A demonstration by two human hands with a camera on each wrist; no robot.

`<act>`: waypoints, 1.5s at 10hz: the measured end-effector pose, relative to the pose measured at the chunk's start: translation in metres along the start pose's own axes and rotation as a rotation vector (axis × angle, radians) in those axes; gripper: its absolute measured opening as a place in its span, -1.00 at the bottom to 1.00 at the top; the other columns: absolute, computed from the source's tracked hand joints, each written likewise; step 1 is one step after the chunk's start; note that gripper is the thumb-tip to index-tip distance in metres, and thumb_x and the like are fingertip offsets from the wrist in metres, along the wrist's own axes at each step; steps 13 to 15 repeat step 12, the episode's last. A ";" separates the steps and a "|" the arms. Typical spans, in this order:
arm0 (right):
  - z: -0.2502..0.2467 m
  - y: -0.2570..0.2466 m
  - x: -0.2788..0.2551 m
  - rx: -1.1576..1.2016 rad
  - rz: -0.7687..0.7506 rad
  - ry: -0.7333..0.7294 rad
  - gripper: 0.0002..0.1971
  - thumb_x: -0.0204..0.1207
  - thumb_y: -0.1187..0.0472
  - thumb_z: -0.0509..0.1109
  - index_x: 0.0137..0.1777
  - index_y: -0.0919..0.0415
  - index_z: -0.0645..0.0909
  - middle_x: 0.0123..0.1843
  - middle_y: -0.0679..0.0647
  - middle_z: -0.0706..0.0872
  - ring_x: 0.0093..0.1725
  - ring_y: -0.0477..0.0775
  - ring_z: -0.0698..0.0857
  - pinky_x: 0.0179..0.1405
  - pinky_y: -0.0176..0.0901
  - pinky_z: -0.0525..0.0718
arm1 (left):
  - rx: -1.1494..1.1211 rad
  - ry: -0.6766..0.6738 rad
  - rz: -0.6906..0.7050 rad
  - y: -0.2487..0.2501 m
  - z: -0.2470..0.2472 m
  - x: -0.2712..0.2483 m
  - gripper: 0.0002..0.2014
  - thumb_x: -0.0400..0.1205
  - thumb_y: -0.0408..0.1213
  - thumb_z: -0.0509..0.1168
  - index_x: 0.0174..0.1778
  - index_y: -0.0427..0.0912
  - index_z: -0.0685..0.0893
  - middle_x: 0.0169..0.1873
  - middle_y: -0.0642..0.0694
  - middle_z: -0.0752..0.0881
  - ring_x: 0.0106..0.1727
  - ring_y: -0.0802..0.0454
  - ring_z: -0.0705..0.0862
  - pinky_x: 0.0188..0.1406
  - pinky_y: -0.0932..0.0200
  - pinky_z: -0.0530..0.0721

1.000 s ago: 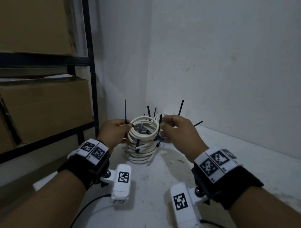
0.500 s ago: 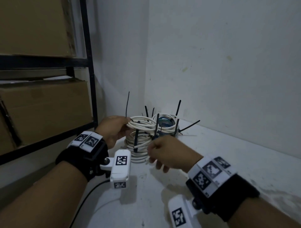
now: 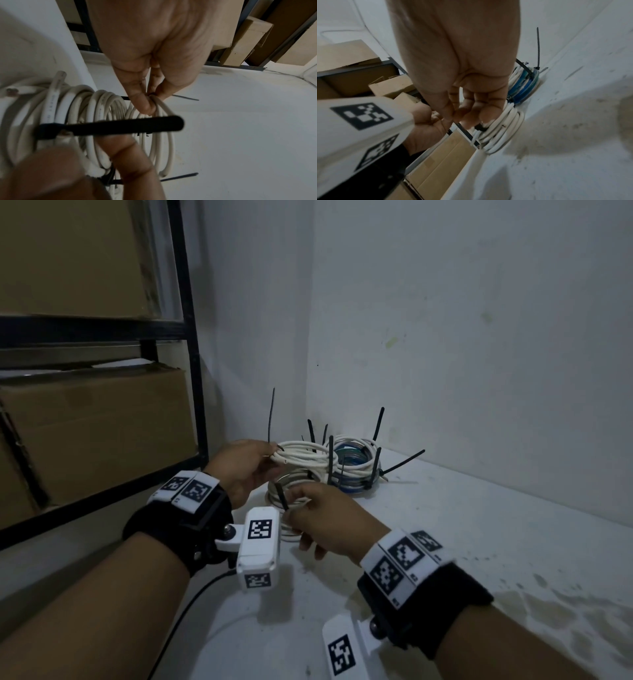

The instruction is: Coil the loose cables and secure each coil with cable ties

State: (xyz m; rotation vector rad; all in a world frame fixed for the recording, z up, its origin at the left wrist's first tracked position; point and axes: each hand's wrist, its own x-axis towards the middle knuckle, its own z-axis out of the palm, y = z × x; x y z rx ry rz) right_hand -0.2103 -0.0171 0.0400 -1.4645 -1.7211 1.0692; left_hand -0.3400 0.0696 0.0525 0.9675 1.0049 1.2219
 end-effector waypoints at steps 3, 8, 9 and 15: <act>-0.003 -0.002 -0.023 -0.017 -0.042 0.041 -0.70 0.60 0.20 0.30 0.33 0.13 0.52 -0.27 0.02 0.64 -0.46 -0.12 0.61 -0.54 -0.23 0.55 | 0.201 0.101 0.058 -0.021 -0.008 -0.003 -0.89 0.63 -0.49 0.28 -0.19 -0.36 0.69 -0.29 -0.28 0.71 -0.36 -0.08 0.67 -0.51 0.28 0.71; -0.067 0.009 -0.135 -0.020 0.044 0.286 -0.82 0.61 0.24 0.30 0.17 0.20 0.59 -0.26 0.10 0.71 -0.42 -0.02 0.66 -0.47 -0.17 0.62 | 0.143 0.131 -0.012 -0.024 -0.026 -0.060 -0.70 0.71 -0.46 0.14 0.37 -0.24 0.50 0.02 -0.22 0.70 0.02 -0.10 0.67 -0.04 0.05 0.62; -0.081 0.003 -0.171 -0.041 0.022 0.360 -0.86 0.61 0.26 0.29 0.07 0.21 0.66 -0.28 0.08 0.73 -0.42 -0.03 0.67 -0.46 -0.15 0.62 | 0.165 0.179 0.020 -0.030 -0.021 -0.094 -0.80 0.70 -0.42 0.17 0.22 -0.23 0.56 -0.14 -0.14 0.67 -0.12 -0.04 0.65 -0.07 0.08 0.55; -0.106 -0.049 -0.298 -0.143 -0.342 0.666 -0.90 0.45 0.02 0.42 -0.23 -0.08 0.75 -0.34 -0.12 0.78 -0.40 -0.22 0.68 -0.32 -0.25 0.63 | 0.500 0.017 0.104 -0.063 -0.003 -0.218 -0.88 0.64 -0.40 0.28 -0.05 -0.17 0.73 -0.07 -0.14 0.75 0.03 -0.07 0.68 -0.02 0.12 0.57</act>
